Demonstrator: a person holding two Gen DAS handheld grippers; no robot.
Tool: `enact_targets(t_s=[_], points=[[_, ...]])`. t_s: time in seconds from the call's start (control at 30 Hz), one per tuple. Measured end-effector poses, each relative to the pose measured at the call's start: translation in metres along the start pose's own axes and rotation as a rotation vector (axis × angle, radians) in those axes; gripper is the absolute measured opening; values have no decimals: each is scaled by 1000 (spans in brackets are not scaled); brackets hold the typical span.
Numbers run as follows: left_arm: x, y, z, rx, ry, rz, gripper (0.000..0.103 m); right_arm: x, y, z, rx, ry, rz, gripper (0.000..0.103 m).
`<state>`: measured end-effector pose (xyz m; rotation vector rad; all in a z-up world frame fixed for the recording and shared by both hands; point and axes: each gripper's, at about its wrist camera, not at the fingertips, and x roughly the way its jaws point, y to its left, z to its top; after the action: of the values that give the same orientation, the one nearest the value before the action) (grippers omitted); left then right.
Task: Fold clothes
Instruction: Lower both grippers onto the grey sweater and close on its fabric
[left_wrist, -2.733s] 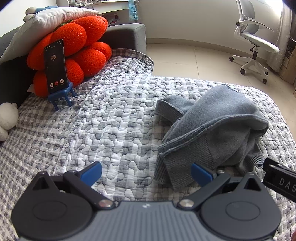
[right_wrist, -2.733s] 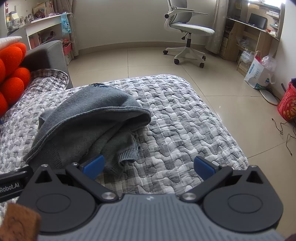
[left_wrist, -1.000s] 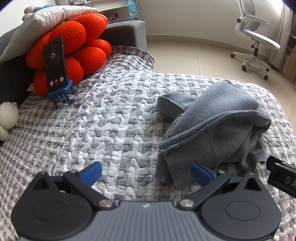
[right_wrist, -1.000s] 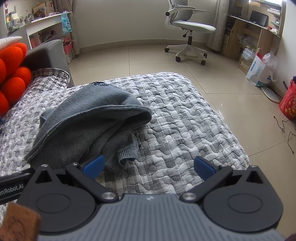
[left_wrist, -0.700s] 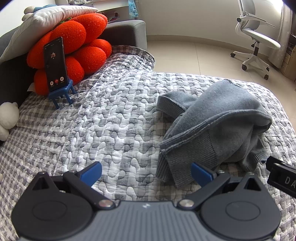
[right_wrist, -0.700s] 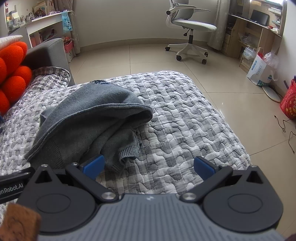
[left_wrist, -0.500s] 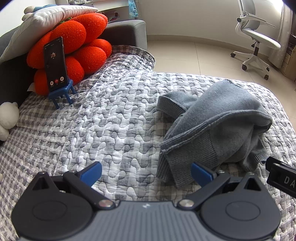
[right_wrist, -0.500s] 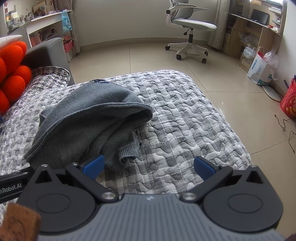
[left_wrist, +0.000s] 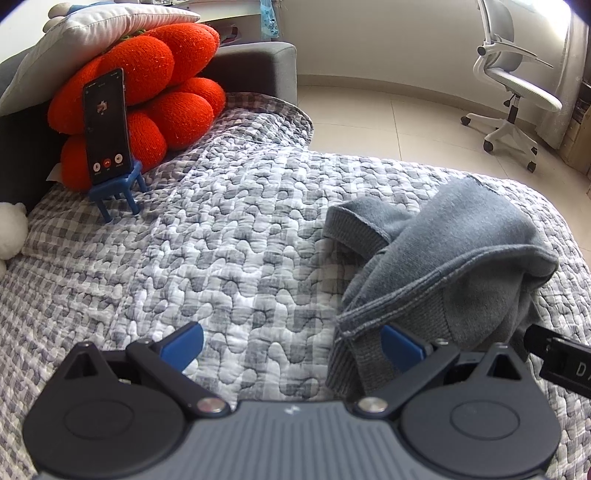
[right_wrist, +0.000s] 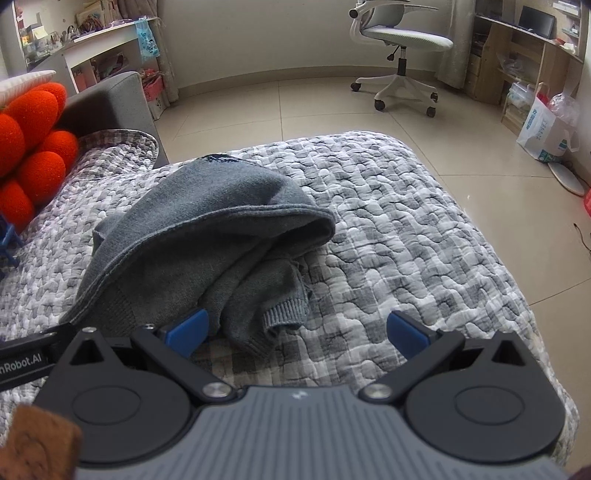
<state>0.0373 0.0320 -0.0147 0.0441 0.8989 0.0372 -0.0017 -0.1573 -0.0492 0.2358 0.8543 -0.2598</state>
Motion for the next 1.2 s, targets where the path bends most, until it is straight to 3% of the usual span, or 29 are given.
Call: enact_targets(t_s=[0.17, 0.53, 0.8, 1.0, 1.1, 1.2], points=[[22, 4, 5, -40, 30, -90, 103, 18, 3, 9, 4, 35, 30, 103], [45, 0, 4, -21, 31, -152, 103, 54, -3, 13, 30, 120, 59, 103], [58, 11, -3, -58, 55, -259, 103, 55, 0, 4, -45, 64, 57, 103], [55, 7, -7, 5, 53, -261, 103, 53, 1, -6, -94, 3, 47, 103], [53, 15, 0, -31, 76, -286, 103, 53, -2, 0, -85, 27, 58, 103], [47, 28, 5, -93, 51, -323, 102, 53, -7, 9, -36, 62, 88, 103]])
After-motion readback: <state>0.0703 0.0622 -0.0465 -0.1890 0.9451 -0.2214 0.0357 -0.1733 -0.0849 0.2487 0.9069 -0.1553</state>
